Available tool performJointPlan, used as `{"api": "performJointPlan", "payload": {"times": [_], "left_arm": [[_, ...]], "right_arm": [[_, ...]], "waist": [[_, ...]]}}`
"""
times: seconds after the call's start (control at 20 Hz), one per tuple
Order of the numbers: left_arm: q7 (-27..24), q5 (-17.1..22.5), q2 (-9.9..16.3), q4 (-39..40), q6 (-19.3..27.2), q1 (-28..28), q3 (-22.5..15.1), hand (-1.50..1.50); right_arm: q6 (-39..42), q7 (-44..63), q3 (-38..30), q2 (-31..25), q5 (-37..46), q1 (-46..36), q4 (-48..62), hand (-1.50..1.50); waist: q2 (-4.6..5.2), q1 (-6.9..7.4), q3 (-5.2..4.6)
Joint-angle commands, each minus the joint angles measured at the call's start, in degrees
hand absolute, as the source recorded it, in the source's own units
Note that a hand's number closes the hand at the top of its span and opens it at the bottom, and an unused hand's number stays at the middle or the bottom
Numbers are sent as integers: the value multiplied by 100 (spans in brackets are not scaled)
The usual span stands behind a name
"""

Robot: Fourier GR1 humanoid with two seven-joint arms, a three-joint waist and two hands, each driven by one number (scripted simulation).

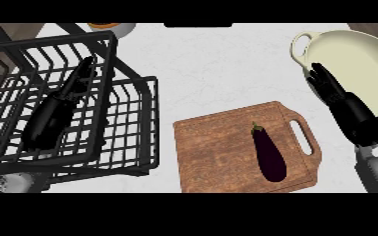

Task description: Pick the eggplant from the cutting board and place it in the pot

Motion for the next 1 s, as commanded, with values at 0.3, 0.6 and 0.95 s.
{"api": "performJointPlan", "payload": {"times": [0.3,0.6,0.95], "left_arm": [[269,877,-942,-154,84,684,1103,0],[-284,417,-1127,-172,509,1059,955,0],[-375,545,-1204,-234,783,1163,732,0]], "right_arm": [[-952,-1163,-1285,-1681,1628,114,-838,150],[-1706,-2477,-1054,10,1272,1277,-1965,-150],[-1829,-2528,-683,-218,2007,2193,-3033,-150]], "waist": [[-27,-532,-222],[57,-507,-137],[64,-580,-158]]}}
